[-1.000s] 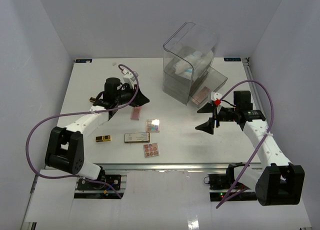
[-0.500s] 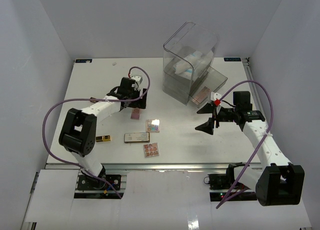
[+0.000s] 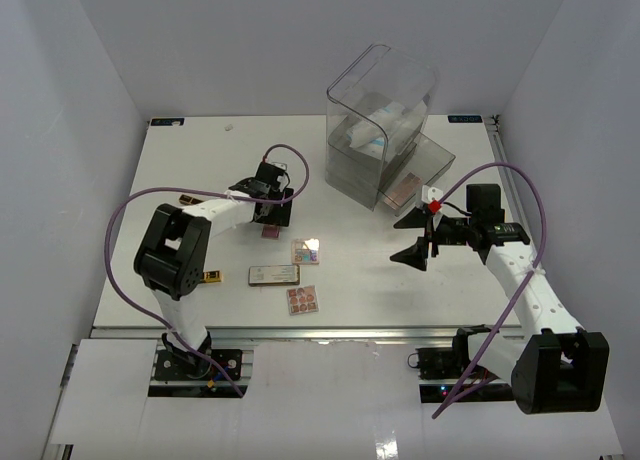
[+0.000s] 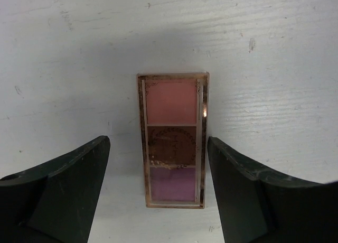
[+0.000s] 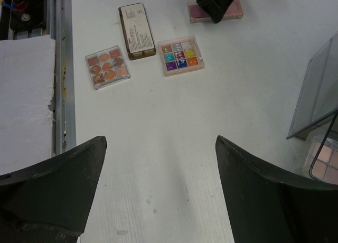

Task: Organize the makeup

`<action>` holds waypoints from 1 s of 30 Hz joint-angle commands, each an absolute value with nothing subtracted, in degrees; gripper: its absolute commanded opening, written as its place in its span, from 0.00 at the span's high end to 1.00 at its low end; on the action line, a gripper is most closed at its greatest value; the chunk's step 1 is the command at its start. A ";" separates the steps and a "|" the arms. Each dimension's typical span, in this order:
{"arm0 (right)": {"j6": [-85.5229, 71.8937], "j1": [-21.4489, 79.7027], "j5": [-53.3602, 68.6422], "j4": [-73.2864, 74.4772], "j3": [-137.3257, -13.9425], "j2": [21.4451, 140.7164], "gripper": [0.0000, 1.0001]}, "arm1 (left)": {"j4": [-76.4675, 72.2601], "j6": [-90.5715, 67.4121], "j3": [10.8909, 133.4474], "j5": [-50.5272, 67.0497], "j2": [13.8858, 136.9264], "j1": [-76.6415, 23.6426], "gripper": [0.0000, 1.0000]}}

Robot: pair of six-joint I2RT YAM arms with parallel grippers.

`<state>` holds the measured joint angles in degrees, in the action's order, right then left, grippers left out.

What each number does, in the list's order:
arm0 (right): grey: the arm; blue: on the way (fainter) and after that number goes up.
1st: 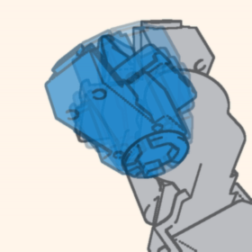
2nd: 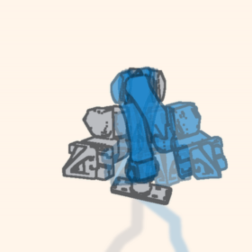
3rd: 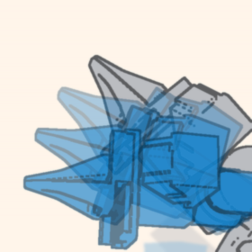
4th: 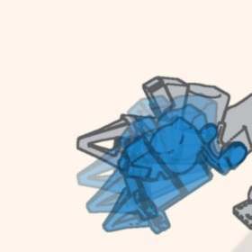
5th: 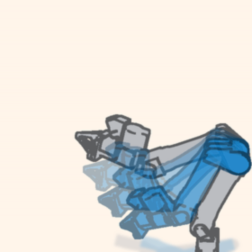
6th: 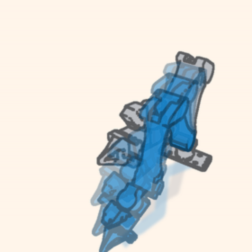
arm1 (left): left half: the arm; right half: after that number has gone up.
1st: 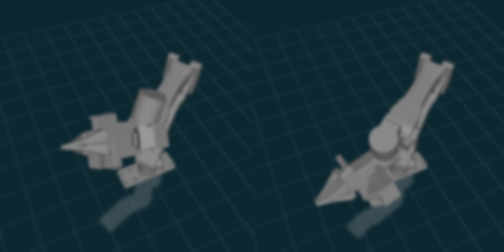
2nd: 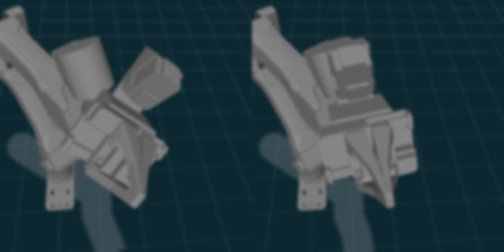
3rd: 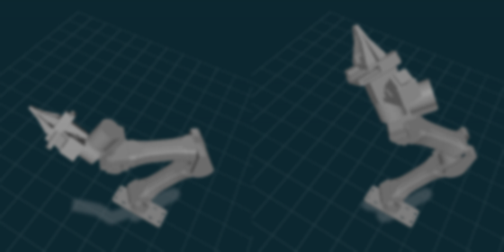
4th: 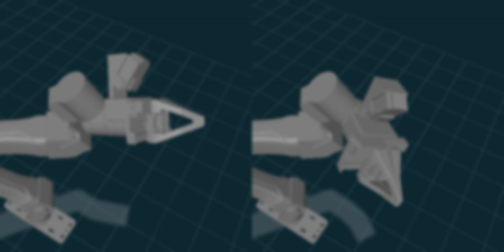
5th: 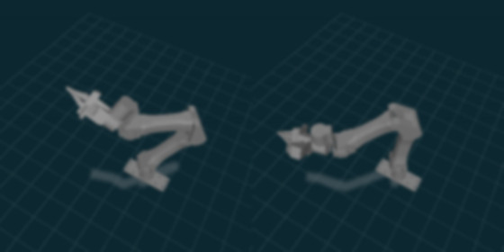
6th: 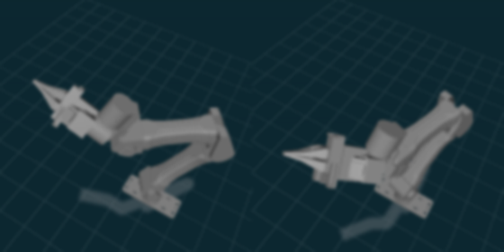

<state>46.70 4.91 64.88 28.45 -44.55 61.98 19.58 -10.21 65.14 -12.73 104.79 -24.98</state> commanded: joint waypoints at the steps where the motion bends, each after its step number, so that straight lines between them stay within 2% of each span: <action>1: 46.32 4.98 66.09 27.33 -44.12 61.03 0.10 | 20.34 -12.97 67.13 -12.52 105.73 -25.83 0.17; 13: 46.32 4.83 65.57 27.33 -44.03 60.92 0.10 | 20.30 -15.92 63.61 -8.42 104.29 -27.27 0.29; 16: 46.32 4.86 65.57 27.42 -43.95 60.91 0.10 | 20.19 -16.54 62.82 -8.04 103.66 -27.62 0.35; 20: 46.32 4.92 65.54 27.33 -43.86 60.85 0.10 | 19.47 -17.02 62.16 -6.43 101.55 -27.89 0.54; 23: 45.89 4.92 65.31 27.16 -43.86 60.99 0.10 | 17.53 -17.39 60.60 -4.35 98.33 -28.29 0.81; 24: 45.14 4.92 65.06 26.67 -43.86 61.08 0.10 | 16.83 -17.48 60.07 -3.57 97.03 -28.46 0.87; 26: 42.67 4.99 64.78 25.24 -43.26 61.47 0.10 | 14.17 -17.74 58.73 -0.44 91.81 -29.06 0.95; 30: 40.31 5.06 64.34 24.13 -43.00 62.53 0.10 | 10.06 -18.58 55.70 5.57 85.24 -30.59 1.00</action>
